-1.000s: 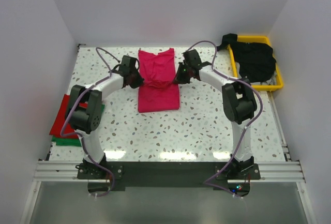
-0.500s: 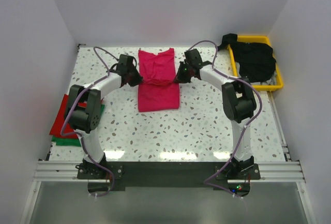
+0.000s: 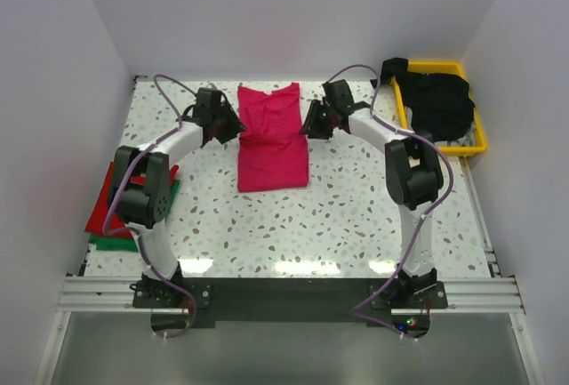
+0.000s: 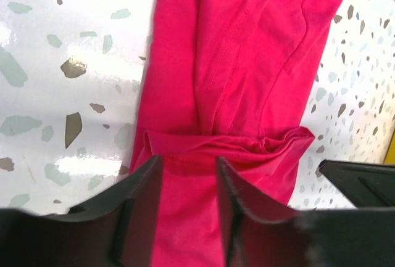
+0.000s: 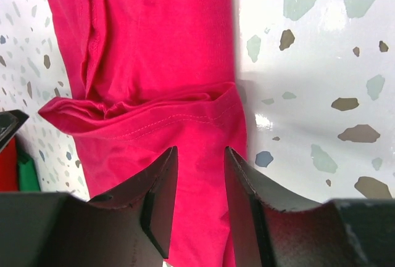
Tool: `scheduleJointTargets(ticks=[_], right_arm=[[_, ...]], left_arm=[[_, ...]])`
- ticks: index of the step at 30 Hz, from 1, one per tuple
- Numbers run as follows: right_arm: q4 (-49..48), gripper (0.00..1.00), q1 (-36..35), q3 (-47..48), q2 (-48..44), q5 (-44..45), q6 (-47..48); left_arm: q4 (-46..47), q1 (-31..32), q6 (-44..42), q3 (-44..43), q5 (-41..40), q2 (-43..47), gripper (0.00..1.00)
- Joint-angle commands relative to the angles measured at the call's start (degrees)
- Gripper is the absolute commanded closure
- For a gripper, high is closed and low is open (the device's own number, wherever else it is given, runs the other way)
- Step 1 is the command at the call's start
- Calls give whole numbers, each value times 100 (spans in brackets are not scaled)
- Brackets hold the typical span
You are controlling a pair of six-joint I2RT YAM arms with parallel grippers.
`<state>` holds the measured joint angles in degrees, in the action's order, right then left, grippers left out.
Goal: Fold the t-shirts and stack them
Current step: Fold the tshirt
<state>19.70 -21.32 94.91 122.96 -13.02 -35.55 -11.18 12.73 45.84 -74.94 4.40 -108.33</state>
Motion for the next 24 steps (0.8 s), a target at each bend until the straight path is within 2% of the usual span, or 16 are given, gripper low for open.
scheduleJointTargets(ticks=[1,3,4,5,7,8,14,24], right_arm=[[-169,60,-74,-16,-544,79,294],[-273,60,-205,-226,-702,176,347],[-300,60,-249,-280,-720,220,399],[-327,60,-311,-307,-720,229,435],[-292,60,-486,-228,-624,273,522],[-257,61,-548,-167,-554,325,549],[-55,65,-865,378,-18,370,655],[640,65,-847,1713,914,466,892]], left_arm=[[371,10,3,285,8,637,59],[388,132,12,409,-10,795,66],[423,194,3,505,-45,822,72],[450,273,12,550,-80,849,85],[485,536,-5,559,-80,788,96],[476,616,-5,533,-141,718,98],[494,1012,12,173,-28,-28,100],[178,994,-216,-925,131,-961,100]])
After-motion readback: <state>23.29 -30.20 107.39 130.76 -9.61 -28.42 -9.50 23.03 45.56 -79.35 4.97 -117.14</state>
